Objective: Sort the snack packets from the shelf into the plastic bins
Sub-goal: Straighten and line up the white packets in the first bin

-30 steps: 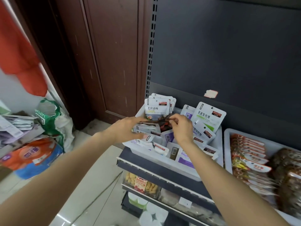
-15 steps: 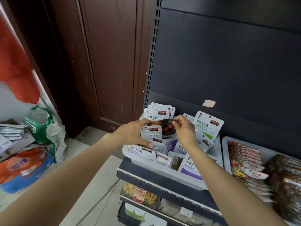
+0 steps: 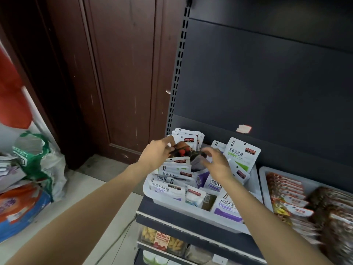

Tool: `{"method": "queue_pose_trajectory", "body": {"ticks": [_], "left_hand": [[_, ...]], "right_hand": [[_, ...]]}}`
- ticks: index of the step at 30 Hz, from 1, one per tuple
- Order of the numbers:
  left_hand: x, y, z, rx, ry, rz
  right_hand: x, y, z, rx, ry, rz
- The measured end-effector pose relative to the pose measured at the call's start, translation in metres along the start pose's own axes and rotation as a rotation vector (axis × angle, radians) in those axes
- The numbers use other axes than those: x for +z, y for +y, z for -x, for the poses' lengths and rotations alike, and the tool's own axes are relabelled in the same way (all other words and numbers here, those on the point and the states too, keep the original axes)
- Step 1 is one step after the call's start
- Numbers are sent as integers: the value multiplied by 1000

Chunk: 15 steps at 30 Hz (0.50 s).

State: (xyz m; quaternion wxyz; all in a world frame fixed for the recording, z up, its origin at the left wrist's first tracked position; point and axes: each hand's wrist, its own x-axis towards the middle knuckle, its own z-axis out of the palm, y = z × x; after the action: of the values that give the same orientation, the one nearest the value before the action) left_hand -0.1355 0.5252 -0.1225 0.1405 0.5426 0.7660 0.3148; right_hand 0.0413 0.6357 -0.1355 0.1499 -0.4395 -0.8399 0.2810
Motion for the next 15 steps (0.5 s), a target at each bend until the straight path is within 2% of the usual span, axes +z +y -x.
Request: {"method": "queue_pose_trajectory", "body": {"ticks": [3,5,7,10,12,15], "left_hand": [[-4,-14,2,-15,9,129],[-4,-21,1,-50,-5,165],[-4,-26,-3,-102,-31,178],[-5,-22,-8,-127,-131,138],[-4,-16,-12,-150,-170,84],[-1,-9,-20,-209,-148,-56]], "right_hand": [[5,14,-6,138,-92,99],[6,10,-10,156,-35,55],[3,2,-14,139,94,-29],[-11,-11,-18,113,230,-109],[-20,-13,-19,72,232,-32],[-32,-10,-14,9,252,156]]}}
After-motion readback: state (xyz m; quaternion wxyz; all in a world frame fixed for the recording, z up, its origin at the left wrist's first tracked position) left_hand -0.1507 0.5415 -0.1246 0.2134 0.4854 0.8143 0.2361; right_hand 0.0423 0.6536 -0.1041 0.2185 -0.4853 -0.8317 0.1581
